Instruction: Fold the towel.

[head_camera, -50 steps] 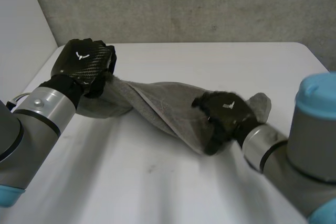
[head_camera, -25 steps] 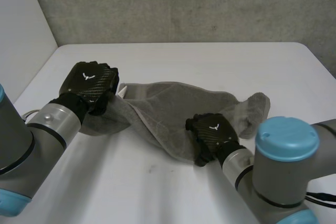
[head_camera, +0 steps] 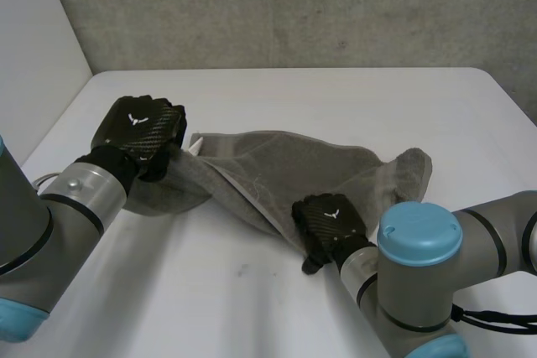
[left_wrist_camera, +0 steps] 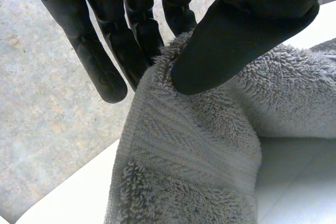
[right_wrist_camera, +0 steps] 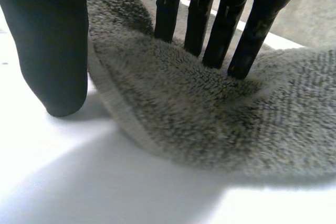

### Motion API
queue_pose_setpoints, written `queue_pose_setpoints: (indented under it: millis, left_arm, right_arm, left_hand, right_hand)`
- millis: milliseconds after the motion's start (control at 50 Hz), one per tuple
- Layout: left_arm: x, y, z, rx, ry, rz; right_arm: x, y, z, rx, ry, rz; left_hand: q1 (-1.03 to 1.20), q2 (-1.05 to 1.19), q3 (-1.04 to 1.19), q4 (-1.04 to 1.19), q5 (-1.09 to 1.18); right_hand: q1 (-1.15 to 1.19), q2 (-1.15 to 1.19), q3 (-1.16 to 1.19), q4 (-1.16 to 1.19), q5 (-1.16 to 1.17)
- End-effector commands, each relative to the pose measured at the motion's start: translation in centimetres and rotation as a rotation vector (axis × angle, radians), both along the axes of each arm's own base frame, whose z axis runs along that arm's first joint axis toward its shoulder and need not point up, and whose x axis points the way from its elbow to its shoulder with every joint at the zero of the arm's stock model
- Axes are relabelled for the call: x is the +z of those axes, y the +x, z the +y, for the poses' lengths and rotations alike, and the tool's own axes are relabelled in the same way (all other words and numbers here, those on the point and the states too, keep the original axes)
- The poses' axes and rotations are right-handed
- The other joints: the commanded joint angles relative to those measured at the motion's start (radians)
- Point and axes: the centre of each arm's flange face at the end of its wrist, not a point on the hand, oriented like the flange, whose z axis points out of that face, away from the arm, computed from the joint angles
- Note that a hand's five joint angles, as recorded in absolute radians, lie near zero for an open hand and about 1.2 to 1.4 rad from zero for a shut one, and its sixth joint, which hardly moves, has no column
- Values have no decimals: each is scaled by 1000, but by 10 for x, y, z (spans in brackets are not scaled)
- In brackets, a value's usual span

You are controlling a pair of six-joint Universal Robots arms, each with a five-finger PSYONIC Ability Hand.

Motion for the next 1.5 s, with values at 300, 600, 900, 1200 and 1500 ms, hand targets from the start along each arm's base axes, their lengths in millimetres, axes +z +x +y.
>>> queue_pose_setpoints:
  millis: [300, 600, 900, 1200, 1500]
  left_arm:
    - [-3, 6, -3, 24, 20, -12]
    - [-21, 9, 17, 2, 197, -100]
    - [-97, -1, -7, -17, 427, -231]
    - [55, -45, -116, 29, -474, 128]
    - [90, -16, -95, 156, -604, 198]
  right_arm:
    - [44, -29, -51, -161, -160, -39]
    - [135, -61, -40, 24, -85, 286]
    - [90, -59, -51, 174, 28, 552]
    - [252, -3, -143, -201, -1049, 99]
    - [241, -7, -113, -49, -961, 146]
  left_hand:
    - [221, 179, 181, 178, 190]
    - [221, 179, 181, 178, 190]
    - [221, 179, 181, 178, 190]
    - [221, 179, 181, 178, 190]
    - [221, 179, 181, 178, 190]
  right_hand:
    - [918, 843, 839, 842, 867]
    - [918, 843, 839, 842, 867]
    - [918, 843, 839, 842, 867]
    - [918, 843, 839, 842, 867]
    - [918, 843, 839, 842, 867]
